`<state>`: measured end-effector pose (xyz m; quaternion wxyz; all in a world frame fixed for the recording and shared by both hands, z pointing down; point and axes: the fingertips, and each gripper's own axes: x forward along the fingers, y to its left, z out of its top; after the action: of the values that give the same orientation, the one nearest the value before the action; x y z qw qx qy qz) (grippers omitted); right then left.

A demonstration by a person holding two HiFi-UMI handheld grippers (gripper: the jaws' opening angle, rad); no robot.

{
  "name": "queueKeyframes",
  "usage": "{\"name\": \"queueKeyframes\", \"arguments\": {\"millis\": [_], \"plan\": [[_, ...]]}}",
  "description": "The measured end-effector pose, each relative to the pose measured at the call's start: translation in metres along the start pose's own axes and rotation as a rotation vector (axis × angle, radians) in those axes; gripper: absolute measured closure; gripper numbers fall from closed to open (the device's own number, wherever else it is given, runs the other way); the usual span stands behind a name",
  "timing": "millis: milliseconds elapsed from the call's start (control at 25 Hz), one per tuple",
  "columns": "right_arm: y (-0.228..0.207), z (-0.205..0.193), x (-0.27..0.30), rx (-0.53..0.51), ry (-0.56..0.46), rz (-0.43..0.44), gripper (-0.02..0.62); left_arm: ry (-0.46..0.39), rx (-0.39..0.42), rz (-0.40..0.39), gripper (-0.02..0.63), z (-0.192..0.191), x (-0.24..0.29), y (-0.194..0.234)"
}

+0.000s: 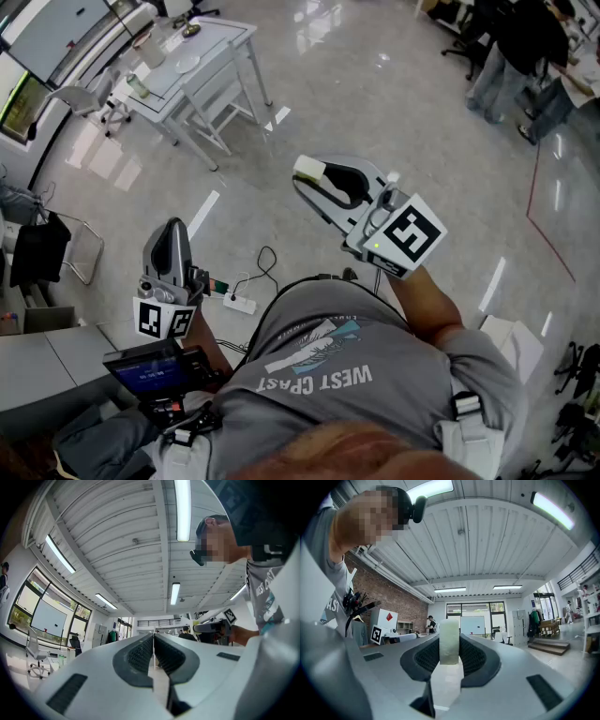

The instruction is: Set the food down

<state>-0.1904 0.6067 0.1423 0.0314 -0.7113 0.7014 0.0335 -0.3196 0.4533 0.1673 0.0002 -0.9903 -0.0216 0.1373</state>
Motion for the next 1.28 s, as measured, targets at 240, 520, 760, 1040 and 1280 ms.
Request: {"name": "queueKeyframes", "arguments": {"millis": [240, 520, 760, 1040, 1280], "plan": [[0.001, 0.001, -0.001, 0.01, 0.0, 0.001, 0.492, -0.002, 0.009, 0.008, 0.591, 0.004, 0.003, -0.002], [0.0, -0.006, -0.001, 0.028, 0.031, 0.024, 0.492, 0.007, -0.002, 0.006, 0.591, -0.001, 0.006, -0.003], [0.004, -0.006, -0.003, 0.059, 0.042, 0.028, 0.492, 0.013, -0.02, -0.005, 0.591, -0.003, 0.008, -0.007], [0.011, -0.004, -0.002, 0.067, 0.046, 0.061, 0.492, 0.025, -0.017, 0.01, 0.594, -0.003, 0.007, -0.012], [0.03, -0.01, -0.011, 0.053, 0.034, 0.06, 0.492, 0.018, 0.014, -0.008, 0.598, -0.002, -0.008, -0.023]]}}
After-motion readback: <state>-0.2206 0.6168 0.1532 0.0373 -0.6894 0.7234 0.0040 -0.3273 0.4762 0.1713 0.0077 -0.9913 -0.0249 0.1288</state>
